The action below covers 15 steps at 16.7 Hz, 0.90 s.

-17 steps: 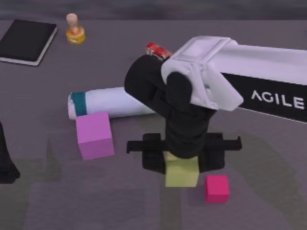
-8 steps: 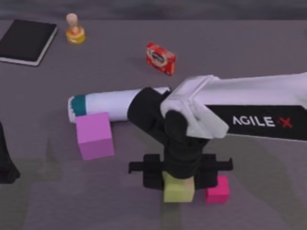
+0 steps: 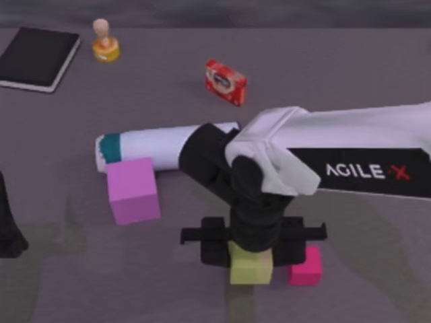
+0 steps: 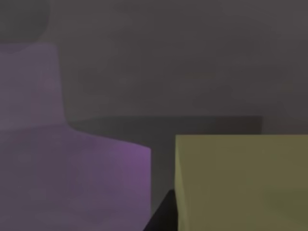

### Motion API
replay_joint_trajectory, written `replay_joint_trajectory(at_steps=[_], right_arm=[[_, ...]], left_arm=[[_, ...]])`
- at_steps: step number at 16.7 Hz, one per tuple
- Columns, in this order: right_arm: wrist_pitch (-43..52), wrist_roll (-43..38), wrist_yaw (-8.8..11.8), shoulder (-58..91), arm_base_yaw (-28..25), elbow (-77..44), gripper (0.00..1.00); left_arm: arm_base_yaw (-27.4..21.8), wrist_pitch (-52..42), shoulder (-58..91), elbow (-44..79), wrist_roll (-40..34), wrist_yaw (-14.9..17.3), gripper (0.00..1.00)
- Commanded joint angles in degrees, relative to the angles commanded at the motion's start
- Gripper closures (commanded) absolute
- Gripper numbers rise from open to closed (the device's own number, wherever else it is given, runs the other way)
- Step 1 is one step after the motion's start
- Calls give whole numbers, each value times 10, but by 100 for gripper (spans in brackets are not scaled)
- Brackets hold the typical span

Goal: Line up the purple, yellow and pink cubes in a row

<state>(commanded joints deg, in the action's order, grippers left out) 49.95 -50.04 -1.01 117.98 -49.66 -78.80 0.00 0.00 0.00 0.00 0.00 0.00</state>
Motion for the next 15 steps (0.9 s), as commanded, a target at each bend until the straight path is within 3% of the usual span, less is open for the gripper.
replay_joint_trajectory(at_steps=[8, 15], right_arm=[[0, 0, 0, 0, 0, 0, 2], [0, 0, 0, 0, 0, 0, 0]], left_arm=[[0, 0, 0, 0, 0, 0, 0], [0, 0, 0, 0, 0, 0, 0]])
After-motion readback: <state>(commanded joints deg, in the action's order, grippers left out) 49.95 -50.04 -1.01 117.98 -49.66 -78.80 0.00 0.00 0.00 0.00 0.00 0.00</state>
